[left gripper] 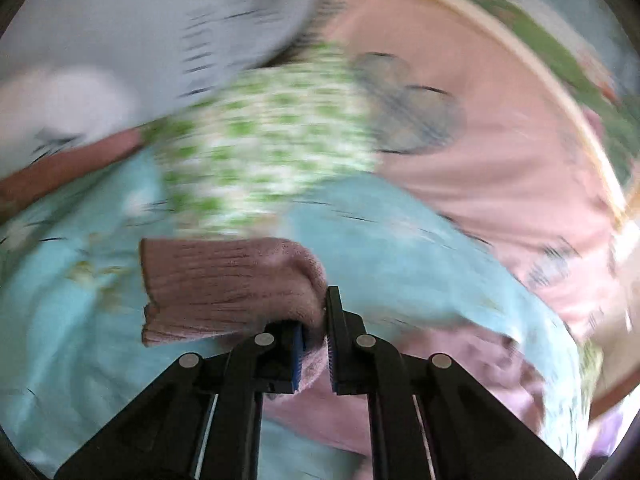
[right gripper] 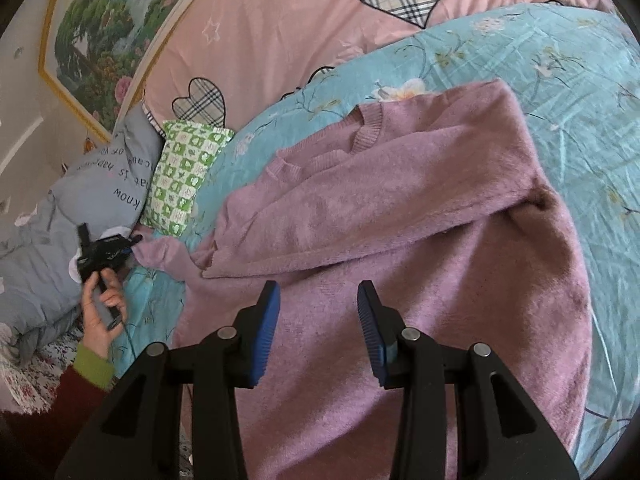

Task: Fold small clothes

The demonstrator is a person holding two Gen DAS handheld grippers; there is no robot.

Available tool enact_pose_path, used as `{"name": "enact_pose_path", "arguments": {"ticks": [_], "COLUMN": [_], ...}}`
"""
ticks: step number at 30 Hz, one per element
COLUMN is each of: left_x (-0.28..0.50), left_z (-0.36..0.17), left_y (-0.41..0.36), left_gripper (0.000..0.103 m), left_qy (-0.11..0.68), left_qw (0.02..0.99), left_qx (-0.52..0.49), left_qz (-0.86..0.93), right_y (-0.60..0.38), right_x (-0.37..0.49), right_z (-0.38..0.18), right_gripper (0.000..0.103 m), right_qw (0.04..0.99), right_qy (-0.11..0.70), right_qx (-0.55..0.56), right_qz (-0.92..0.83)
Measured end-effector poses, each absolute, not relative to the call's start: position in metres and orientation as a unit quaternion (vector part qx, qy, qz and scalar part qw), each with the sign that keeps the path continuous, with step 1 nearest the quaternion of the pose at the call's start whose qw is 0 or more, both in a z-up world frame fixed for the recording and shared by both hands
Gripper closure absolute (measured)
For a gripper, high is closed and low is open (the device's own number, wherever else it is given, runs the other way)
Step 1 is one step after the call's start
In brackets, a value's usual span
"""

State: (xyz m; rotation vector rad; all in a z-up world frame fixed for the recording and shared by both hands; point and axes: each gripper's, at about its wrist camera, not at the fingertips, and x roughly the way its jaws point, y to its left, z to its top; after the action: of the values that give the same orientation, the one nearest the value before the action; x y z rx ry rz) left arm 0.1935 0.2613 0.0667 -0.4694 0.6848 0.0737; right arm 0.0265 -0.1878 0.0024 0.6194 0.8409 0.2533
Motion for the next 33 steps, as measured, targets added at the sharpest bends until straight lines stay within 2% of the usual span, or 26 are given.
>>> {"name": "enact_pose_path", "arguments": {"ticks": [4,9,16,20,21,26,28,33], "left_x": [0.19,0.192,0.21,0.219,0.215,0.184,0.168,0.137], "left_z": [0.092,0.091,0.044,0.0,-0.008,-0.014,-0.008,-0.002], "left_y": [0.163,0.046,-0.082,-0.133,-0.137,-0.121,-0.1,-0.018], "left_gripper": [0.095,0.095,0.094,0.085,0.083,0.055,0.054,0.051], "left_qy": [0.321,0.335,0.395,0.451,0.459,0.454,0.443,0.429], "left_qw": [0.928,0.919,0.886,0.857,0.852,0.855,0.863,0.891], "left_qx": [-0.183,-0.134,-0.077,-0.017,-0.011,0.0,-0.001,0.007], "left_qz": [-0.052,-0.157,-0.23,-0.249,-0.251,-0.252,-0.244,-0.148], "right_y": [-0.204,-0.229,-0.272,-0.29,-0.292,-0.292,-0.286,-0.263], "right_x": [0.012,-0.008,-0.036,-0.045,-0.046,-0.042,-0.034,0.0], "right_z": [0.0,-0.002,-0.006,-0.004,-0.003,0.005,0.004,0.003], "right_gripper": [0.061,0.061,0.061,0.061,0.061,0.061,0.061,0.052], "right_qw": [0.858,0.86,0.858,0.856,0.856,0.863,0.863,0.862], "right_qy": [0.393,0.382,0.368,0.36,0.359,0.358,0.363,0.378], "right_qx": [0.312,0.329,0.356,0.371,0.371,0.357,0.35,0.331], "right_qz": [0.106,0.081,0.032,0.015,0.013,0.016,0.025,0.057]}}
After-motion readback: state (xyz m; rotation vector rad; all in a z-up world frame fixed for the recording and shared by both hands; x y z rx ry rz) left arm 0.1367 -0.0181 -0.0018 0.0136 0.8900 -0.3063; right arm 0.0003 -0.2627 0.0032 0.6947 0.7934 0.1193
